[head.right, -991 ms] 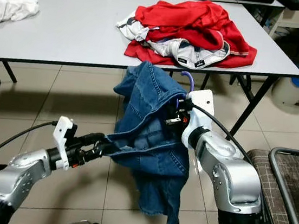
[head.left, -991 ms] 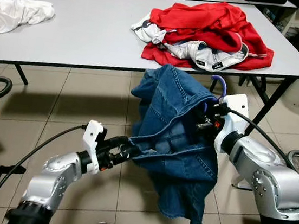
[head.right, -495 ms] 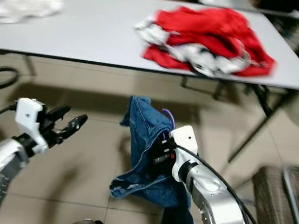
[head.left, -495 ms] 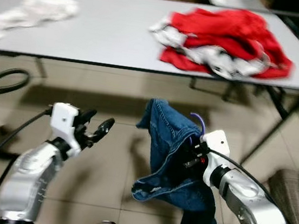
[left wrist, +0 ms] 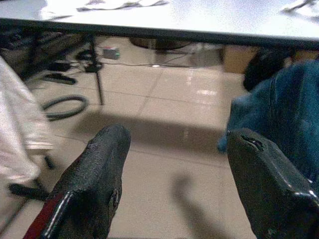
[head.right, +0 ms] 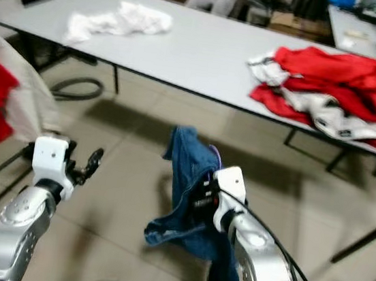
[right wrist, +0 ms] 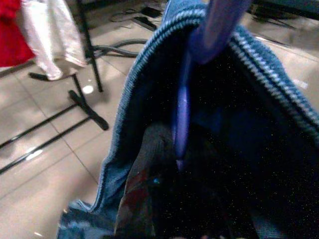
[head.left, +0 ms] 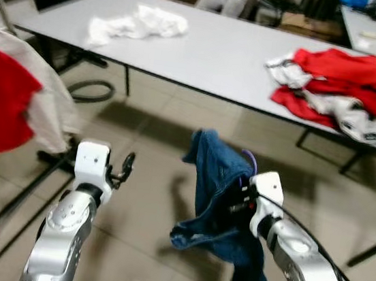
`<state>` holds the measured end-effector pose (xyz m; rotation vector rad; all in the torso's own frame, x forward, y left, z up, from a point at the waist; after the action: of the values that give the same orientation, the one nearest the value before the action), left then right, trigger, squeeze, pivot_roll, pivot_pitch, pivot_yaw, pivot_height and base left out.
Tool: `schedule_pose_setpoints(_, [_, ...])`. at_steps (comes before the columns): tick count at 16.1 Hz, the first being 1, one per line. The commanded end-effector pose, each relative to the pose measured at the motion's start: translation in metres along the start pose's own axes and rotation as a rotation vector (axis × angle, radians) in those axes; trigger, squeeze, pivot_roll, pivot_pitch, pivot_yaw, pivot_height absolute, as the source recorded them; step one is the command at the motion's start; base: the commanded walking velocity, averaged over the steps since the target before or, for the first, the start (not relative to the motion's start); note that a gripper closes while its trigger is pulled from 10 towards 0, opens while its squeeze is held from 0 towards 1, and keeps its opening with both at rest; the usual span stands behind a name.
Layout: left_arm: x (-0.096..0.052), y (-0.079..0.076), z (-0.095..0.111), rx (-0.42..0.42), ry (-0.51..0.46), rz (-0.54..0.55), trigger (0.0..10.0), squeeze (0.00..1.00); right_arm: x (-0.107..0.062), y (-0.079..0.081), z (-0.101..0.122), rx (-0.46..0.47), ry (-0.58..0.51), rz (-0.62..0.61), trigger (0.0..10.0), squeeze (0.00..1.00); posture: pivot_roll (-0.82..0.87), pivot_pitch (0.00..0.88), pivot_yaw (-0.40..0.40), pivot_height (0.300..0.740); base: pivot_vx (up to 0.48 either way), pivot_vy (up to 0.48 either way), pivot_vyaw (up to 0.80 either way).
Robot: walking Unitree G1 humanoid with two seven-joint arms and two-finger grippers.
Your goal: Hang hanger
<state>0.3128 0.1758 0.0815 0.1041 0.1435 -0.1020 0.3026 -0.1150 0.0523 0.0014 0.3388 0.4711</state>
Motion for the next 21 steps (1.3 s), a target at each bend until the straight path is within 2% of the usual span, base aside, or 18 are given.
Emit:
schedule_pose_setpoints(1, [0.000,-0.001,0.001,0.059,-0.006,-0.002,10.0,0.00,0.004,0.005,0.008,-0.021,-0.034,0.028,10.0,0.00,0.03,0.028,0.020,0.740,0.360,0.000,0.80])
schedule_pose_setpoints(2, [-0.002,-0.003,-0.002,0.086,0.003,-0.013,10.0,0.00,0.007,0.007,0.007,-0.033,-0.032,0.045,10.0,0.00,0.03,0.028,0.020,0.740,0.360,0.000,0.80])
schedule_pose_setpoints(8, [-0.004,-0.006,-0.003,0.111,-0.006,-0.014,10.0,0.00,0.017,0.022,0.015,-0.070,-0.060,0.151,10.0,0.00,0.05,0.031,0.009,0.740,0.363,0.000,0.80])
schedule_pose_setpoints(21, [-0.005,-0.013,0.007,0.148,-0.042,-0.060,10.0,0.00,0.019,0.024,0.014,-0.063,-0.074,0.177,10.0,0.00,0.08,0.024,-0.001,0.740,0.380,0.000,0.80])
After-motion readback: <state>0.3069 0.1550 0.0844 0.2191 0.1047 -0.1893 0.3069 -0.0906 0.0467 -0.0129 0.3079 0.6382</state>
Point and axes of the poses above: a point about 5 cm out from each wrist's last joint towards the gripper, its own x axis pointing out of the wrist towards the gripper, its own z axis along the axis of the wrist's last joint, y = z × x, the point moved 5 cm from there along x, pointing out of the wrist towards the gripper, and after that the axes turned 2 degrees about x, right-handed, at the moved point
